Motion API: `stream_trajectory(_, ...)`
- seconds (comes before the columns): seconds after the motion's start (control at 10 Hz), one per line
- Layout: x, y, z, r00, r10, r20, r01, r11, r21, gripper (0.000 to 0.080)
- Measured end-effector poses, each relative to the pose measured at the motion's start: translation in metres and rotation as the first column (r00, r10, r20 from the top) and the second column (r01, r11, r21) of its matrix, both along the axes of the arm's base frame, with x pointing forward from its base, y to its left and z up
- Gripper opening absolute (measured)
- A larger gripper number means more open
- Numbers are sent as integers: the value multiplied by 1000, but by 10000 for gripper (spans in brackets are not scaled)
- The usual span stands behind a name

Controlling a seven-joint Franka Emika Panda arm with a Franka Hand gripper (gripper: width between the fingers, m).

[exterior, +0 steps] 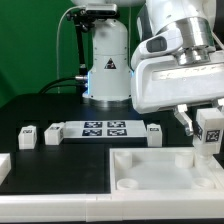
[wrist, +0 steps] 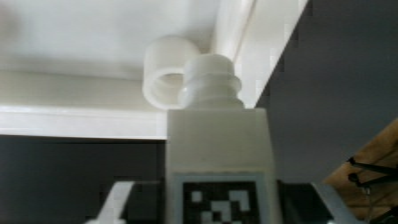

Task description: Assemble one leg

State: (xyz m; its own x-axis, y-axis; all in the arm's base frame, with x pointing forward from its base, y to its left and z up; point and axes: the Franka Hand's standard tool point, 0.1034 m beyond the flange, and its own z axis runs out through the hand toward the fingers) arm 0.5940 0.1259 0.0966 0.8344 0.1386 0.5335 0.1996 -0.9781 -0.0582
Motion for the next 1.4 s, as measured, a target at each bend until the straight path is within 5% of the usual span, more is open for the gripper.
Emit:
stream_trajectory(0.2, 20, -11, -5, 1000, 0, 2, 0, 1000, -11, 290)
stream_trajectory(0.6, 38, -7, -15, 1000, -7, 15, 7, 1000, 1, 290)
stream_trajectory(1.4, 33, -9, -16, 998, -16, 66, 16, 1000, -2, 290)
